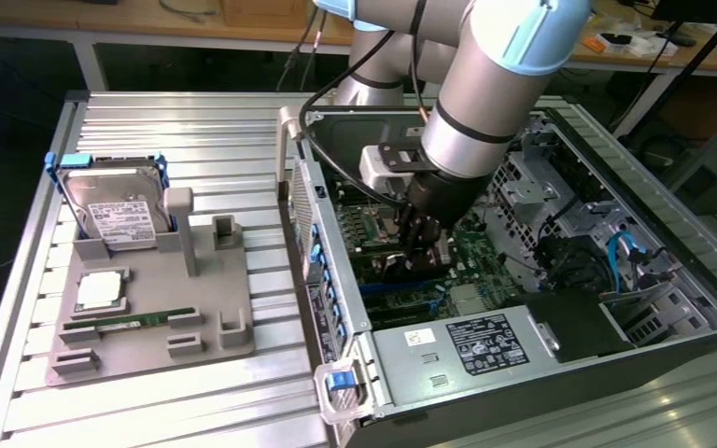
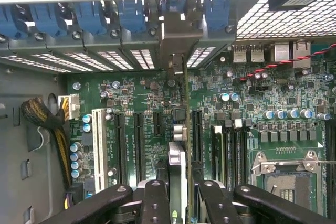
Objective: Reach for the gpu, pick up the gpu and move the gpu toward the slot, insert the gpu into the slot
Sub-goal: 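Insert the gpu into the slot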
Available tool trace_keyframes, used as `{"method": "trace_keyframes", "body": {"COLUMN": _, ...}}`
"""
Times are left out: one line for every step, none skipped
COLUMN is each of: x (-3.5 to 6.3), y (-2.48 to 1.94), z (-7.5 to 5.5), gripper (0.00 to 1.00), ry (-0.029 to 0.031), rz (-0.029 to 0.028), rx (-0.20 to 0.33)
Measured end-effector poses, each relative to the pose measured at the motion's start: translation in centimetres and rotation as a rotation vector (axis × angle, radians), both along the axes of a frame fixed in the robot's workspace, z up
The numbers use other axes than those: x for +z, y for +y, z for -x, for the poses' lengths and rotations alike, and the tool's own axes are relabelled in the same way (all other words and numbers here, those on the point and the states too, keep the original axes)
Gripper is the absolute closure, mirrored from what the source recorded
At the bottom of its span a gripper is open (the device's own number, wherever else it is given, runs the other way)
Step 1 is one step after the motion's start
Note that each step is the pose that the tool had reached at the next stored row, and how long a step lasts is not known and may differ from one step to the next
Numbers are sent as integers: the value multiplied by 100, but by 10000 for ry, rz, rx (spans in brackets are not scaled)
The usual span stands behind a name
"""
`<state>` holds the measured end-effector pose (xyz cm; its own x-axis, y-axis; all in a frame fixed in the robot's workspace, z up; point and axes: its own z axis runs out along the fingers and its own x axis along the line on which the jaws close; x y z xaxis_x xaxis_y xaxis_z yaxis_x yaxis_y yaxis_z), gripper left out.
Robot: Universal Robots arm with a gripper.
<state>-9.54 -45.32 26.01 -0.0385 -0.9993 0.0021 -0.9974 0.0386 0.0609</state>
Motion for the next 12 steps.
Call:
{"method": "trace_keyframes", "body": {"x": -4, "y": 0, "z": 3, "gripper": 73, "ry": 1, "rz": 0, "rx": 0}}
{"method": "trace_keyframes", "body": {"x": -7, "y": 0, "z": 6, "gripper": 73, "ry": 1, "rz": -1, "rx": 0}}
{"method": "trace_keyframes", "body": {"x": -10, "y": 0, "z": 9, "gripper": 73, "ry": 0, "rz": 1, "rx": 0}}
{"method": "trace_keyframes", "body": {"x": -11, "y": 0, "z": 12, "gripper": 73, "ry": 0, "rz": 0, "rx": -1}}
{"method": "trace_keyframes", "body": {"x": -13, "y": 0, "z": 15, "gripper": 73, "ry": -1, "rz": 0, "rx": -1}}
{"method": "trace_keyframes", "body": {"x": -15, "y": 0, "z": 18, "gripper": 73, "ry": 0, "rz": 0, "rx": 0}}
{"method": "trace_keyframes", "body": {"x": -16, "y": 0, "z": 22, "gripper": 73, "ry": 4, "rz": -1, "rx": -2}}
{"method": "trace_keyframes", "body": {"x": -19, "y": 0, "z": 23, "gripper": 73, "ry": 2, "rz": -2, "rx": -1}}
{"method": "trace_keyframes", "body": {"x": -23, "y": 0, "z": 24, "gripper": 73, "ry": 0, "rz": -3, "rx": 0}}
{"method": "trace_keyframes", "body": {"x": -26, "y": 0, "z": 25, "gripper": 73, "ry": 0, "rz": -2, "rx": 0}}
{"method": "trace_keyframes", "body": {"x": -29, "y": 0, "z": 26, "gripper": 73, "ry": 0, "rz": 0, "rx": 0}}
{"method": "trace_keyframes", "body": {"x": -31, "y": 0, "z": 28, "gripper": 73, "ry": 0, "rz": 1, "rx": 0}}
